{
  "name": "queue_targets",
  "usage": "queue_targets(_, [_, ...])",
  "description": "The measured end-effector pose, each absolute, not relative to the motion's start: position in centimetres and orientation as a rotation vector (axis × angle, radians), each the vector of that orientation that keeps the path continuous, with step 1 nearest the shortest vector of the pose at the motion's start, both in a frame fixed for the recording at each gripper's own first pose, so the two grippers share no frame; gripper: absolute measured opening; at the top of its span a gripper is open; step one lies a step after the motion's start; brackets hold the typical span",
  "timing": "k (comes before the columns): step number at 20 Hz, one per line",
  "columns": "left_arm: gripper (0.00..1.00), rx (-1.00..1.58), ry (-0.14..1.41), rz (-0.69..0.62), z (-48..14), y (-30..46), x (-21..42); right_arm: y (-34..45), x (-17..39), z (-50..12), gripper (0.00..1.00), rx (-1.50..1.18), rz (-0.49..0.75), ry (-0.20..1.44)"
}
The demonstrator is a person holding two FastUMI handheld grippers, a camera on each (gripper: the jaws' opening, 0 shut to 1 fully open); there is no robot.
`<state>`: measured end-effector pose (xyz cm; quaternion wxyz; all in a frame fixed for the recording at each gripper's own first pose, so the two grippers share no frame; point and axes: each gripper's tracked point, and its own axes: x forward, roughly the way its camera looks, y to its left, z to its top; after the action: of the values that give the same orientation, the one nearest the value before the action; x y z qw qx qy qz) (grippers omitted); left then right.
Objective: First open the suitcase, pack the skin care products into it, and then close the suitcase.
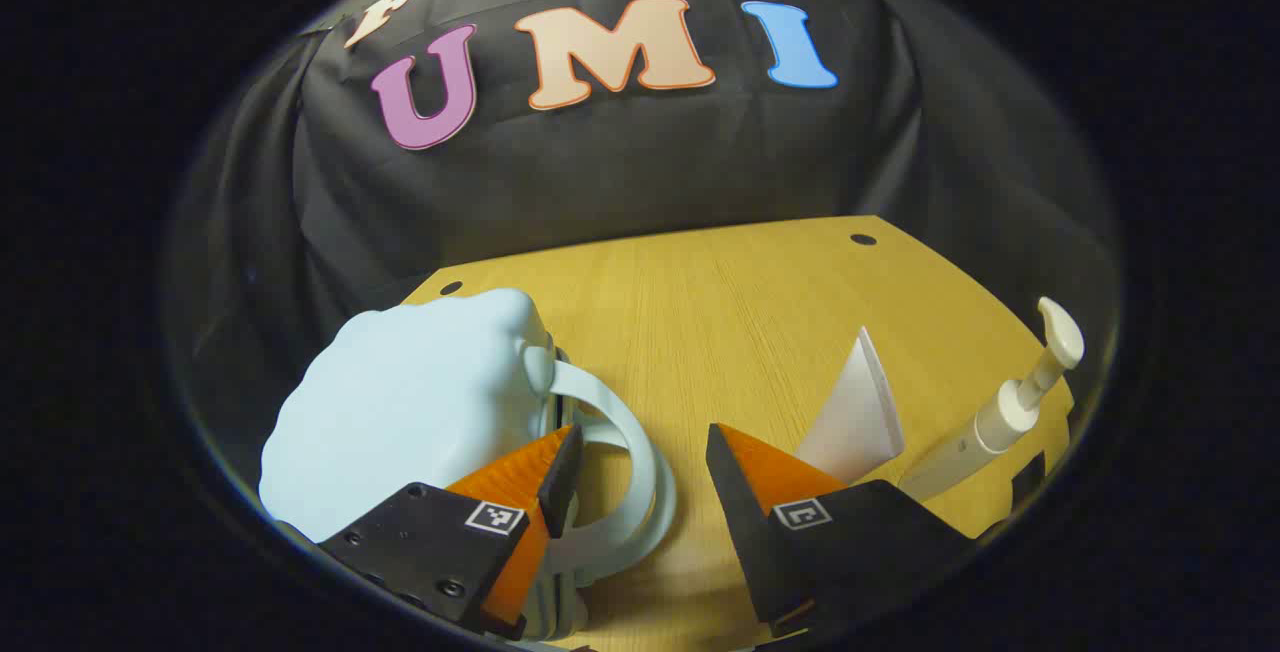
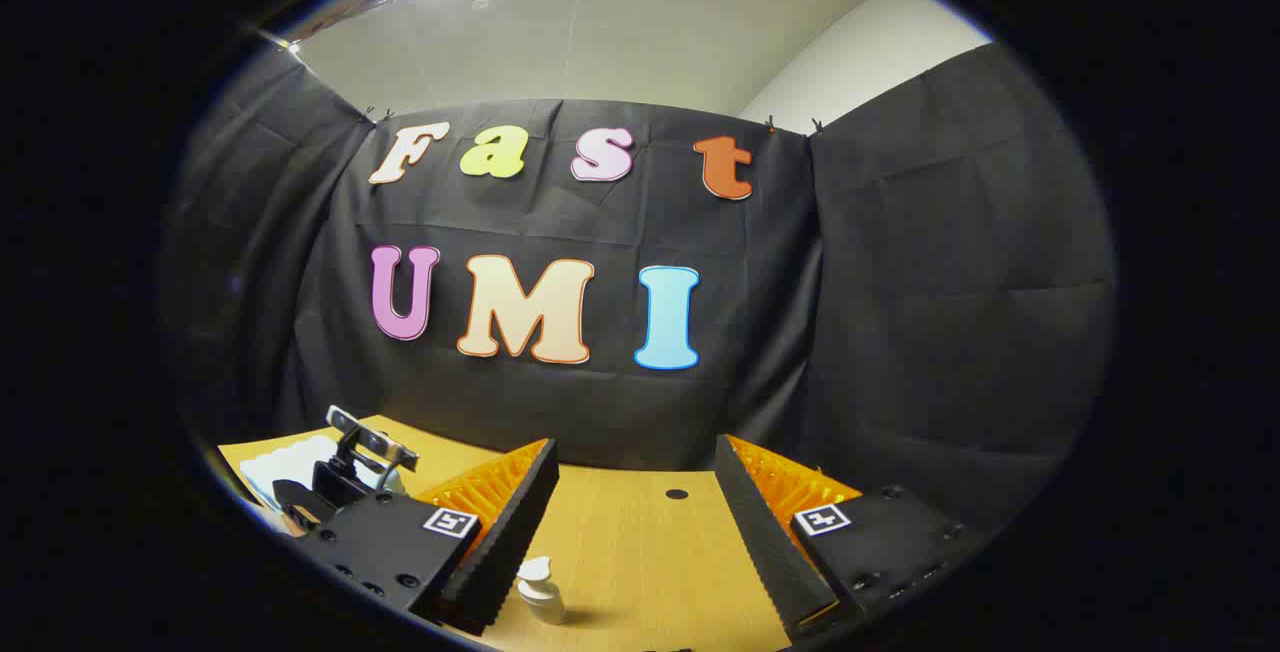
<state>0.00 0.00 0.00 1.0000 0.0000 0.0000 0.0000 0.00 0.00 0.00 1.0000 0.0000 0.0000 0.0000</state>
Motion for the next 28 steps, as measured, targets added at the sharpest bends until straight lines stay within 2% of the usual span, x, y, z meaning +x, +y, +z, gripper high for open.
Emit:
queue_targets(3, [0.72, -0.023, 0.087, -0.002, -2.1, -0.9, 1.1, 0.4, -0.1, 0.1, 0.98, -0.003, 0.014, -0.005])
queue_targets(8, [0.64, -0.019, 0.101, 0.048, -1.5, 0.0, 2.1, 0.2, -0.1, 0.1, 0.98, 0.002, 0.013, -0.011])
queue_targets(9, [0.63, -0.024, 0.108, 0.056, -1.6, 0.2, 2.3, 0.2, -0.1, 0.1, 0.99, 0.004, 0.012, -0.010])
queue_targets(10, [0.68, -0.023, 0.115, 0.058, -1.6, 0.4, 2.4, 0.1, -0.1, 0.1, 0.99, 0.006, 0.011, -0.011])
queue_targets(12, [0.49, -0.023, 0.140, 0.073, -1.9, 1.3, 2.8, 0.3, 0.0, 0.1, 0.99, 0.007, 0.012, -0.013])
queue_targets(13, [0.40, -0.041, 0.155, 0.038, -2.2, 0.9, 3.1, 0.4, 0.0, 0.1, 0.98, 0.005, 0.013, -0.015])
queue_targets(14, [0.23, -0.078, 0.182, 0.019, -2.6, 0.6, 3.3, 0.6, 0.1, 0.2, 0.98, 0.000, 0.015, -0.019])
queue_targets(15, [0.14, -0.110, 0.190, 0.005, -2.7, 0.4, 3.3, 0.7, 0.1, 0.3, 0.99, -0.004, 0.017, -0.024])
queue_targets(16, [0.09, -0.127, 0.187, -0.010, -2.3, 0.3, 3.3, 0.8, 0.2, 0.4, 0.99, -0.008, 0.019, -0.030])
queue_targets(22, [0.01, -0.102, 0.158, -0.046, -0.7, 0.4, 2.1, 1.6, 0.6, 0.4, 0.98, 0.005, 0.035, -0.035])
queue_targets(28, [0.00, -0.133, 0.148, -0.084, 1.4, 1.3, 0.4, 3.0, 1.4, 0.6, 0.99, 0.021, 0.074, -0.047])
